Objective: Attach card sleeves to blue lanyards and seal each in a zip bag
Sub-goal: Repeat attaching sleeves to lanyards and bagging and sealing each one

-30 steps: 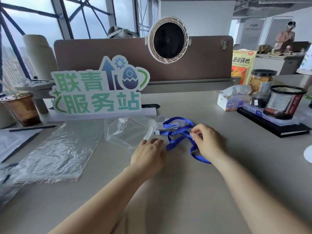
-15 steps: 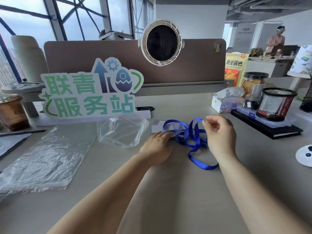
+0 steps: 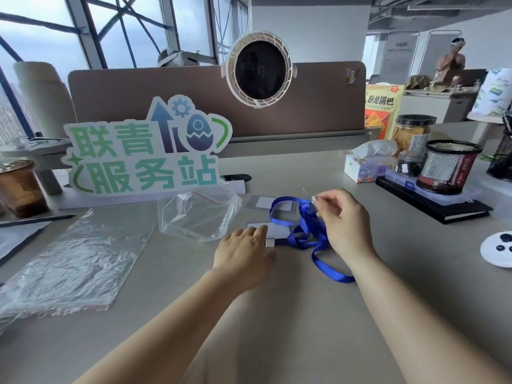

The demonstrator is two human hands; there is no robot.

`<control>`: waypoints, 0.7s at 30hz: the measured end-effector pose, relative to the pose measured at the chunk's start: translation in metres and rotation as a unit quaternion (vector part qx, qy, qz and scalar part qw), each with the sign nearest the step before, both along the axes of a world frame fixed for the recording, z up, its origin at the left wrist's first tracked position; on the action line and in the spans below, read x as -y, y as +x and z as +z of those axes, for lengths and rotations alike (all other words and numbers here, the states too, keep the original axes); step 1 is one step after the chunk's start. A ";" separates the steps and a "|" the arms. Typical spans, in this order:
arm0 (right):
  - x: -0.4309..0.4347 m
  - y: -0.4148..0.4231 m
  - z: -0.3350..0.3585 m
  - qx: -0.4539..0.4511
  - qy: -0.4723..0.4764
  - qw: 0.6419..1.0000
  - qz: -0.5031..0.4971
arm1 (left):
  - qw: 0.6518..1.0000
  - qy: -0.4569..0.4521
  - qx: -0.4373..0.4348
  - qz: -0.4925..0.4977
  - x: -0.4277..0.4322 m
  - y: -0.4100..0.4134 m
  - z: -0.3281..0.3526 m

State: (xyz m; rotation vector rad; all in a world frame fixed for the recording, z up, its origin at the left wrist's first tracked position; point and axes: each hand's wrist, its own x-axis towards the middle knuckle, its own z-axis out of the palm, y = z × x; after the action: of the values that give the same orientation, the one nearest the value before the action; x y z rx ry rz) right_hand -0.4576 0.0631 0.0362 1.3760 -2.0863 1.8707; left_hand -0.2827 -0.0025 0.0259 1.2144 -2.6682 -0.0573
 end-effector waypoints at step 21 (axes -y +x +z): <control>-0.024 0.046 -0.013 -0.197 0.256 0.945 0.045 | 0.999 -0.025 0.003 0.041 -0.003 0.075 -0.006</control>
State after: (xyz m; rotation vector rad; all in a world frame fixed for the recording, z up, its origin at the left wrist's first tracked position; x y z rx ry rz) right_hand -0.4117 0.0872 0.0232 1.7804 -2.3961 0.9697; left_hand -0.2082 0.0008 0.0203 1.3078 -2.6053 0.0240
